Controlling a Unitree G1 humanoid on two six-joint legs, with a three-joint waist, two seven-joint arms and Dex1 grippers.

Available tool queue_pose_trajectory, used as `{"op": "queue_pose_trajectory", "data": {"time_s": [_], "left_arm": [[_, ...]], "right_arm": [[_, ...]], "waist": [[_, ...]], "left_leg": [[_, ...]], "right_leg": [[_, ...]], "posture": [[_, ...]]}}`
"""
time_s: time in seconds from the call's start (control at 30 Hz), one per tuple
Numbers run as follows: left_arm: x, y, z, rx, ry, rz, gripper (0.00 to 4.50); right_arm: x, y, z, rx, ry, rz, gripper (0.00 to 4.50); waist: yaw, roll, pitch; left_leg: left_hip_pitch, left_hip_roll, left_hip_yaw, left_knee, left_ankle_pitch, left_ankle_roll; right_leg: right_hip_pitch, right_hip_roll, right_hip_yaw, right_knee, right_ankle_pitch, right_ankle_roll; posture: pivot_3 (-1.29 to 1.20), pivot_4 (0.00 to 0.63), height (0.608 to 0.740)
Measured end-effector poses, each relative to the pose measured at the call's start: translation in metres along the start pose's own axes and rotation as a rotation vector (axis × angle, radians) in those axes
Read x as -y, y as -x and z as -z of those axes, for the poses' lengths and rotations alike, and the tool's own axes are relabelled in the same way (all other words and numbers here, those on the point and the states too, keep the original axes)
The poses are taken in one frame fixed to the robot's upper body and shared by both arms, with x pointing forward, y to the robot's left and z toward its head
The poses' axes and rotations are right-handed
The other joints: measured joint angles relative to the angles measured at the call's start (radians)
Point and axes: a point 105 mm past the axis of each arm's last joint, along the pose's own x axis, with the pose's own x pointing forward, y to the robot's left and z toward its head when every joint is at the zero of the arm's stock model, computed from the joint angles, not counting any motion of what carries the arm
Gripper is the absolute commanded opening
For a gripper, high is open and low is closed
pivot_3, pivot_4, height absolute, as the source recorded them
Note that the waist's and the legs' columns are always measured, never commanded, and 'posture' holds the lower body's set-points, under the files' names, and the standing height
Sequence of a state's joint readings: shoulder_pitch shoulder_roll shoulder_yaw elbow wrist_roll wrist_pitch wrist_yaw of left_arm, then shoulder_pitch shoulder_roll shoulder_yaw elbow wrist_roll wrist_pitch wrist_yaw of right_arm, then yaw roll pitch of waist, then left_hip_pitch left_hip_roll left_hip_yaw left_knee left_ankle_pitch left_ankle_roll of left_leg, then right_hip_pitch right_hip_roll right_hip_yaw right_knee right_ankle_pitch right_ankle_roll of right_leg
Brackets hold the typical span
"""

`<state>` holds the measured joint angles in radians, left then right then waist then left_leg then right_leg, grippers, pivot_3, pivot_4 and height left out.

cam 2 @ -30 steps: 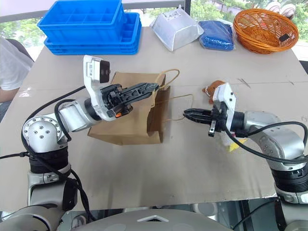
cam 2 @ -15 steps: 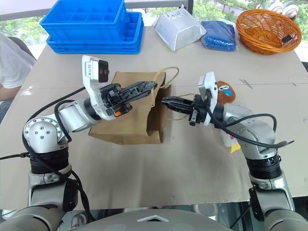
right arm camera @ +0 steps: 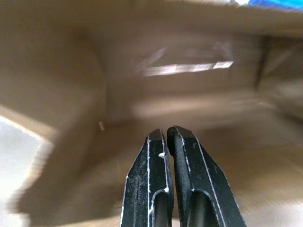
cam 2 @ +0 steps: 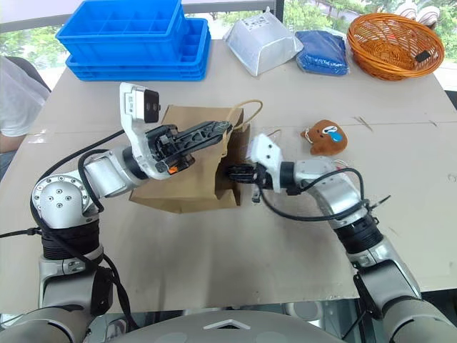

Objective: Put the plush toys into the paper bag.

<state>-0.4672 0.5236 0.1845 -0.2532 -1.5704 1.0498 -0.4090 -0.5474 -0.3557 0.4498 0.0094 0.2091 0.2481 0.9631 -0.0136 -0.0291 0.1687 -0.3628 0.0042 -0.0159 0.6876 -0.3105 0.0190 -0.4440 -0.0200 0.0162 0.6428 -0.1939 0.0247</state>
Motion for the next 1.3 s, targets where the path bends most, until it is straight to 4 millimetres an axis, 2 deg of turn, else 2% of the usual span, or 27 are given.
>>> {"op": "queue_pose_trajectory", "data": {"time_s": [0.2, 0.47, 0.53, 0.63, 0.8, 0.87, 0.9, 1.1, 1.2, 1.3], "left_arm": [[-0.006, -0.005, -0.006, 0.035, -0.053, -0.030, 0.00], [-0.009, -0.012, -0.032, 0.092, -0.208, -0.095, 0.00], [-0.006, -0.018, -0.044, 0.105, -0.262, -0.095, 0.00], [-0.005, -0.023, -0.050, 0.116, -0.299, -0.098, 0.00], [0.007, -0.035, -0.061, 0.143, -0.426, -0.038, 0.00], [0.008, -0.033, -0.058, 0.117, -0.457, -0.035, 0.00], [0.003, -0.026, -0.054, 0.088, -0.488, -0.060, 0.00], [-0.015, -0.006, -0.039, 0.012, -0.547, -0.105, 0.00], [-0.022, 0.000, -0.033, -0.023, -0.573, -0.087, 0.00], [-0.028, 0.005, -0.034, -0.026, -0.592, -0.081, 0.00]], "right_arm": [[-0.016, -0.010, 0.034, -0.160, 0.129, -0.097, 0.03], [-0.014, -0.014, 0.037, -0.183, 0.199, -0.076, 0.03], [-0.011, -0.019, 0.036, -0.187, 0.182, -0.038, 0.03], [-0.006, -0.021, 0.036, -0.197, 0.161, 0.006, 0.03], [0.018, -0.015, 0.034, -0.165, -0.098, 0.294, 0.03], [0.024, -0.004, 0.036, -0.165, -0.170, 0.376, 0.03], [0.023, 0.003, 0.034, -0.153, -0.213, 0.411, 0.03], [0.013, 0.014, 0.024, -0.102, -0.237, 0.439, 0.03], [0.011, 0.028, 0.006, -0.046, -0.247, 0.453, 0.82], [-0.002, 0.053, -0.006, -0.049, -0.242, 0.436, 2.28]], "waist": [[0.001, 0.000, 0.000], [0.000, 0.000, 0.000], [-0.001, 0.000, 0.000], [-0.001, 0.000, 0.000], [0.004, 0.000, 0.000], [0.003, 0.000, 0.000], [0.000, 0.000, 0.000], [-0.003, 0.001, 0.000], [0.001, 0.001, 0.000], [0.005, 0.001, 0.000]], "left_leg": [[0.000, 0.000, 0.000, 0.000, 0.000, 0.000], [0.001, 0.000, -0.001, 0.000, 0.001, -0.002], [0.002, 0.000, -0.001, 0.000, 0.001, -0.002], [0.002, 0.000, -0.001, 0.000, 0.002, -0.003], [-0.001, -0.001, -0.005, 0.000, 0.002, -0.004], [-0.001, -0.001, -0.005, -0.001, 0.002, -0.004], [-0.001, -0.002, -0.005, -0.002, 0.002, -0.004], [-0.002, -0.001, -0.005, -0.004, 0.002, -0.004], [-0.002, -0.001, -0.005, -0.003, 0.001, -0.002], [-0.002, -0.001, -0.005, -0.003, 0.001, -0.001]], "right_leg": [[0.000, -0.001, 0.000, 0.000, 0.000, 0.000], [0.001, -0.001, 0.000, 0.000, 0.000, 0.000], [0.001, 0.000, 0.000, 0.000, 0.000, 0.000], [0.002, 0.000, 0.000, 0.000, 0.000, 0.000], [0.001, -0.002, 0.000, 0.000, 0.000, -0.001], [0.001, -0.002, 0.000, 0.000, 0.000, 0.000], [0.000, -0.002, 0.000, 0.000, 0.000, 0.000], [-0.002, 0.001, -0.001, 0.000, 0.000, -0.001], [-0.001, 0.001, -0.003, 0.000, 0.000, 0.000], [0.000, 0.000, -0.004, -0.002, 0.000, 0.000]], "posture": [[0.00, 0.150, 0.740], [0.00, 0.150, 0.740], [0.00, 0.150, 0.740], [0.00, 0.150, 0.740], [0.00, 0.150, 0.740], [0.00, 0.150, 0.740], [0.00, 0.150, 0.740], [0.00, 0.150, 0.740], [0.00, 0.150, 0.740], [0.00, 0.150, 0.740]]}}
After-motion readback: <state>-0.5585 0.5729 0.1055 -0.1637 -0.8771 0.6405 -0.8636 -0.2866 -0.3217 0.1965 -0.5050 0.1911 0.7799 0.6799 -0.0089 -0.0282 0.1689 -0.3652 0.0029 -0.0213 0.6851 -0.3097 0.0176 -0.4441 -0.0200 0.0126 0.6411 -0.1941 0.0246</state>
